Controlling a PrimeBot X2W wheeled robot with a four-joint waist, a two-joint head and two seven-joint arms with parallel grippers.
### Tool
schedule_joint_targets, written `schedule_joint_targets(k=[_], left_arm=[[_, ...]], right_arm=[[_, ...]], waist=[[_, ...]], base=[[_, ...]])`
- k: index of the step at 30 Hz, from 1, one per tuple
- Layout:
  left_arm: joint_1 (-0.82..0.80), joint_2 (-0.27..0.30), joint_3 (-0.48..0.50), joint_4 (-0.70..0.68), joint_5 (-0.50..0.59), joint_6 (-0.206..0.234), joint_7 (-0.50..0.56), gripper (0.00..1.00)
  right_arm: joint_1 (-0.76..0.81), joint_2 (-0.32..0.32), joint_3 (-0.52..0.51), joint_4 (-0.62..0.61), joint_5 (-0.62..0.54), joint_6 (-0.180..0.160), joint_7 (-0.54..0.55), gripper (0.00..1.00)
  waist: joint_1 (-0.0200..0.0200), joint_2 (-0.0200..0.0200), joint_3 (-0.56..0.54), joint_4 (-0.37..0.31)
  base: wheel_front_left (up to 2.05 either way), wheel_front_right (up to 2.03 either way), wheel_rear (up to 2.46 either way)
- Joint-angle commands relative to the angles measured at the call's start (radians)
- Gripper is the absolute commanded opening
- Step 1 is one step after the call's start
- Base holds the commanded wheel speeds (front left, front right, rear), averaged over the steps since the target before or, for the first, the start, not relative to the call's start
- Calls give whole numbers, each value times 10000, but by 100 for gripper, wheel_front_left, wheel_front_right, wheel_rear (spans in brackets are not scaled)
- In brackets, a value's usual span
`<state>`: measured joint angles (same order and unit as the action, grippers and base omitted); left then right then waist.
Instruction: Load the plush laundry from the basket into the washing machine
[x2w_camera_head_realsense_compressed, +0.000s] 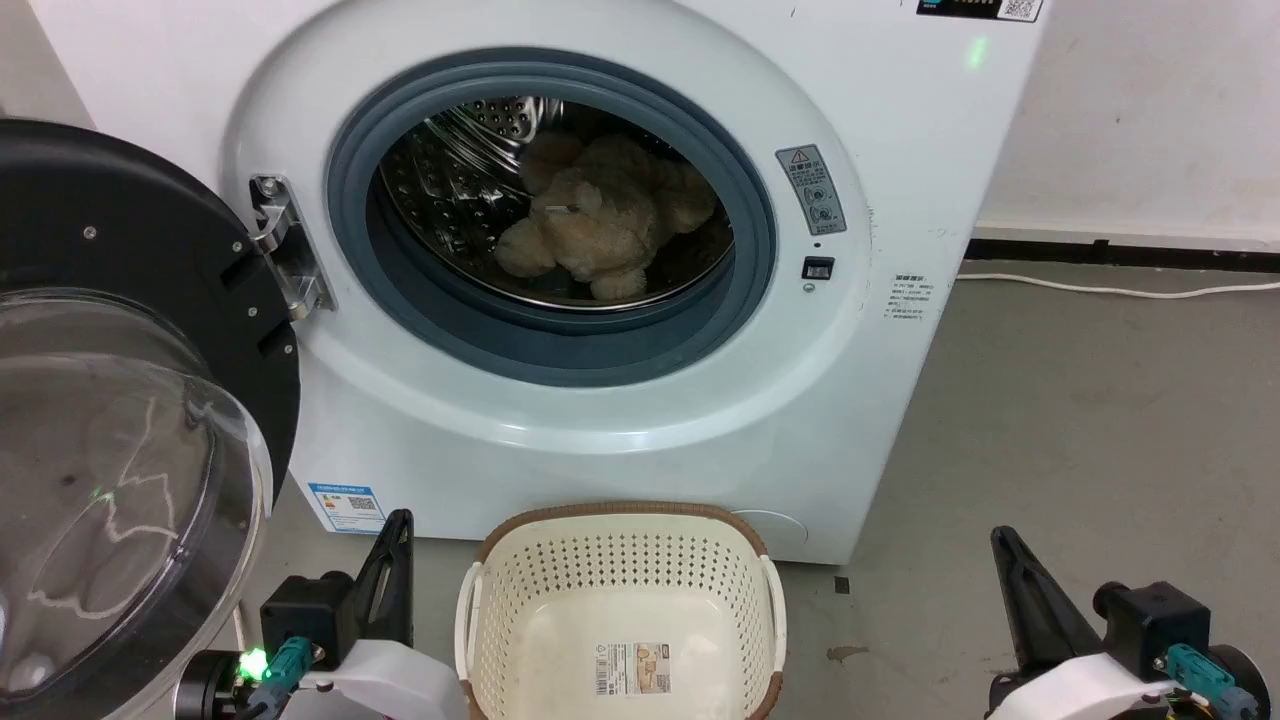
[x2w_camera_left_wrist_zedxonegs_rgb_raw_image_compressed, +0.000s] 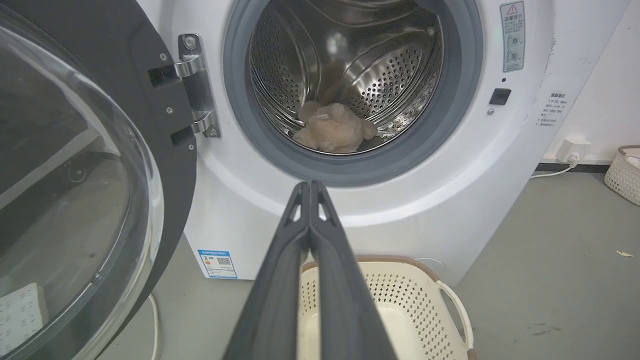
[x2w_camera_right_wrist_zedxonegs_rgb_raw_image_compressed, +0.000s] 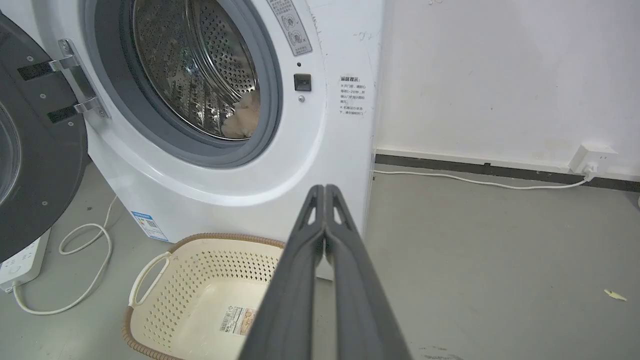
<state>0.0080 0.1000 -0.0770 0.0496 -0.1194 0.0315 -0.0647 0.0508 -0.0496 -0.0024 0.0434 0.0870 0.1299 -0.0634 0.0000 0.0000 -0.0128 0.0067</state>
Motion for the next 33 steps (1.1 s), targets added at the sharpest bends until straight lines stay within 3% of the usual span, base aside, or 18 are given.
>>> schedule_joint_targets(k=[1,33], left_arm=[[-55,-71,77,-82,92,-45,37,0],[-79,-474,731,-473,1132,-300,613,0]], right_arm=[[-152,-5,9,-84,-76,6,21,0],[-488,-6,23,-415,-825,8,600,0]], waist=[[0,0,2,-1],[0,0,121,-63]], base=[[0,0,0],[0,0,0]])
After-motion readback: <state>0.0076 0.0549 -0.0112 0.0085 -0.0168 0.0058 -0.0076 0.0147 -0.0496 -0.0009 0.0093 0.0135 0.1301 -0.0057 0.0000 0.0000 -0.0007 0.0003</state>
